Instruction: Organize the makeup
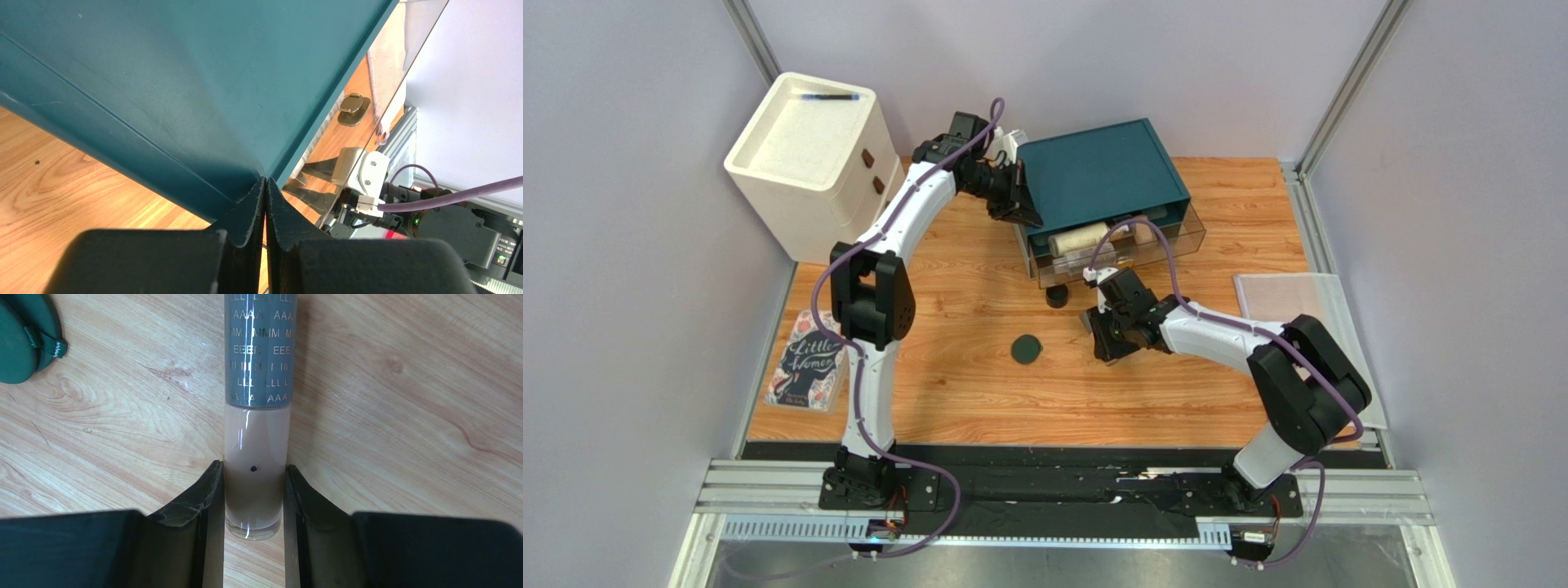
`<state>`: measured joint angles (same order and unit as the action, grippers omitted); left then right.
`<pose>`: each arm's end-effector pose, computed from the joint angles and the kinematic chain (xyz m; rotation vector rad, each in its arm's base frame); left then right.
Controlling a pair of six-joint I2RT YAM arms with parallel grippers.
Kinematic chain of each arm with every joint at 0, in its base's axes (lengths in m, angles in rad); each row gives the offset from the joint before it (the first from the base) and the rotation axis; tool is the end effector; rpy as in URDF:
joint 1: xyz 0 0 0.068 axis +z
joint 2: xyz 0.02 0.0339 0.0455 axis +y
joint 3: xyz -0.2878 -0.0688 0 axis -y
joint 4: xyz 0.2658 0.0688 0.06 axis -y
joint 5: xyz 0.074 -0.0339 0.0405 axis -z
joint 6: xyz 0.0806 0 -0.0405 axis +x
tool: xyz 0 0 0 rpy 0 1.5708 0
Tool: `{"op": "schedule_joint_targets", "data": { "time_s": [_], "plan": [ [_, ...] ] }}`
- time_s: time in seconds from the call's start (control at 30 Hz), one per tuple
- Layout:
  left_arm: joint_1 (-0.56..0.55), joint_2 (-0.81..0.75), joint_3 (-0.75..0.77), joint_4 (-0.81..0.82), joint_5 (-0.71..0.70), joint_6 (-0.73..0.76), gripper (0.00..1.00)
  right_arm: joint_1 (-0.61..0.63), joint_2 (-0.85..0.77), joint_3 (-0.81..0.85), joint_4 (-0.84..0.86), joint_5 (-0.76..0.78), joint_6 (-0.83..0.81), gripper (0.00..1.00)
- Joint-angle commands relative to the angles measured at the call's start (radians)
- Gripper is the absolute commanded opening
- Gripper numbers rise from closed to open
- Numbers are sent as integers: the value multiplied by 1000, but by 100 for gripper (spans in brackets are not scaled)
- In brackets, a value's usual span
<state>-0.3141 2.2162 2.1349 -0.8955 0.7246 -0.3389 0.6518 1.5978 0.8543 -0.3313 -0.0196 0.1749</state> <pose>0.4953 -0.2171 0.2703 0.2660 2.5716 -1.1741 0.2674 0.2061 0.1295 -0.6394 2.6022 0.2966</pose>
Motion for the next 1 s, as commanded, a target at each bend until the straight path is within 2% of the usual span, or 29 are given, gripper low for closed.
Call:
{"op": "schedule_joint_targets", "data": {
  "time_s": [0.0,0.2,0.3,0.53,0.73,0.97],
  "plan": [
    [-5,51,-24,-155,-100,40,8,26,2,41,-66,-3,-5,0],
    [-5,54,-24,-152,-102,38,8,43,-126,101,-150,61,-63,0],
    [-5,57,-21,-149,-99,35,8,42,-220,153,-182,46,-109,0],
    [-5,62,-18,-152,-96,38,8,40,-302,258,-244,53,-219,0],
    [-5,59,-21,-154,-94,43,8,2,-282,382,-230,154,-377,0],
    [-5,57,-30,-152,-90,46,8,-119,-152,566,-227,144,-547,0]
  ]
}}
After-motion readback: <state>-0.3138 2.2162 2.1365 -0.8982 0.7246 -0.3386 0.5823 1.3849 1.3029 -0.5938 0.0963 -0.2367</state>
